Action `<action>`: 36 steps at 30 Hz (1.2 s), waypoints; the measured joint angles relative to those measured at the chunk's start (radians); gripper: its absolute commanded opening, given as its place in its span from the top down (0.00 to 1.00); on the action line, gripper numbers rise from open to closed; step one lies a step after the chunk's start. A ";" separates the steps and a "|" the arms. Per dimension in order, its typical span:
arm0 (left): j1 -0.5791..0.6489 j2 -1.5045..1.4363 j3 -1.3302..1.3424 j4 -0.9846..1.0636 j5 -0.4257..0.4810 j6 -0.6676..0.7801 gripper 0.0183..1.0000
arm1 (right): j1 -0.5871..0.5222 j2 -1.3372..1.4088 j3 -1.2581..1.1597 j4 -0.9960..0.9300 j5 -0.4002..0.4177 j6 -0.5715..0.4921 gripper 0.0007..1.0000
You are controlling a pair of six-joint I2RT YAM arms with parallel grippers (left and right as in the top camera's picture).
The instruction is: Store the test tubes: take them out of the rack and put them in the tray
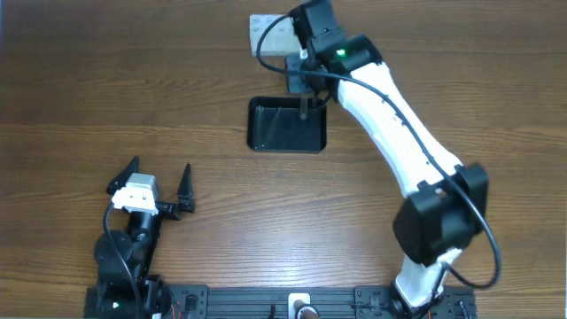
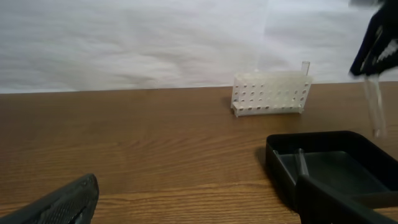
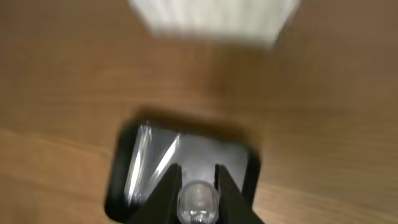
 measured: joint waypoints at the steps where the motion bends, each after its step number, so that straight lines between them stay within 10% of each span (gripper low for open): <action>1: 0.000 0.000 0.000 0.000 0.000 0.000 0.00 | 0.000 0.018 -0.001 -0.003 -0.008 0.003 0.97; 36: 0.000 0.000 0.000 0.000 0.000 0.000 0.00 | 0.001 0.232 -0.003 0.060 -0.029 0.123 0.90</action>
